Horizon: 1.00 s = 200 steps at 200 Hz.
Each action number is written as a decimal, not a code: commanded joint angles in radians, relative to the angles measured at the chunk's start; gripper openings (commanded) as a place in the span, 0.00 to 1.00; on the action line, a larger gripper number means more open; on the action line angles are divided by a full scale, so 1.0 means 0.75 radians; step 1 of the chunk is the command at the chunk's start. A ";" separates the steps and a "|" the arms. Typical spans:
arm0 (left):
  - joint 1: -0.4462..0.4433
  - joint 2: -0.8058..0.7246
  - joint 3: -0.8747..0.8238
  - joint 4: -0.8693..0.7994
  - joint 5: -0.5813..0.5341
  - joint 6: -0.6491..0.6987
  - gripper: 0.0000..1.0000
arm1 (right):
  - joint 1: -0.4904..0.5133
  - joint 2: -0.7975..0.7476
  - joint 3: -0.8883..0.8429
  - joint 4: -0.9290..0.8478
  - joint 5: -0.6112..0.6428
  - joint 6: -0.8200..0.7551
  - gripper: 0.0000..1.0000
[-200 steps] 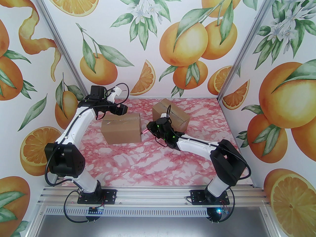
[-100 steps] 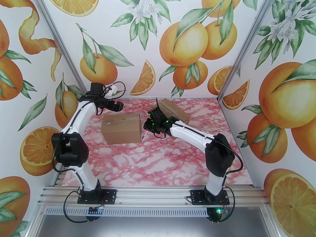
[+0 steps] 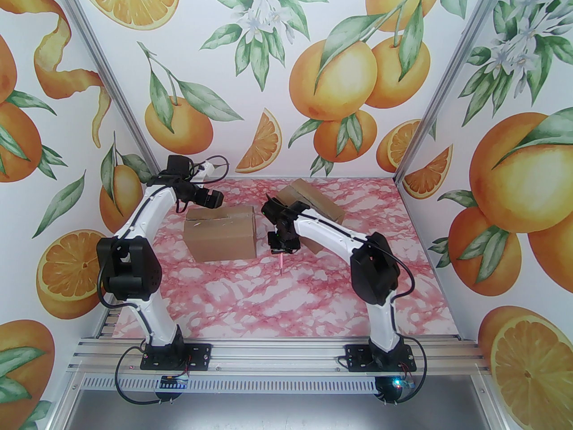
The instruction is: Unpack the express box
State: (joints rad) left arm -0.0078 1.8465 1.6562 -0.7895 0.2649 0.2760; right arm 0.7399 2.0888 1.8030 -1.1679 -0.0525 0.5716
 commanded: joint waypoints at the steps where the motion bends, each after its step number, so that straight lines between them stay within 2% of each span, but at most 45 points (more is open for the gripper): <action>1: 0.000 -0.081 -0.042 0.049 -0.013 0.030 0.95 | 0.035 0.084 0.111 -0.188 0.129 -0.111 0.00; 95: 0.000 -0.126 -0.104 0.074 -0.003 0.017 0.96 | 0.070 0.188 0.034 -0.051 0.142 -0.141 0.00; 200: 0.000 -0.166 -0.153 0.092 -0.007 0.025 0.96 | 0.076 0.244 -0.024 -0.003 0.238 -0.103 0.00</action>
State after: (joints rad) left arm -0.0078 1.7695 1.5681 -0.7502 0.2607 0.2874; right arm 0.7925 2.2589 1.7947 -1.1927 0.0753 0.4850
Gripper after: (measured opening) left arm 0.956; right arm 0.192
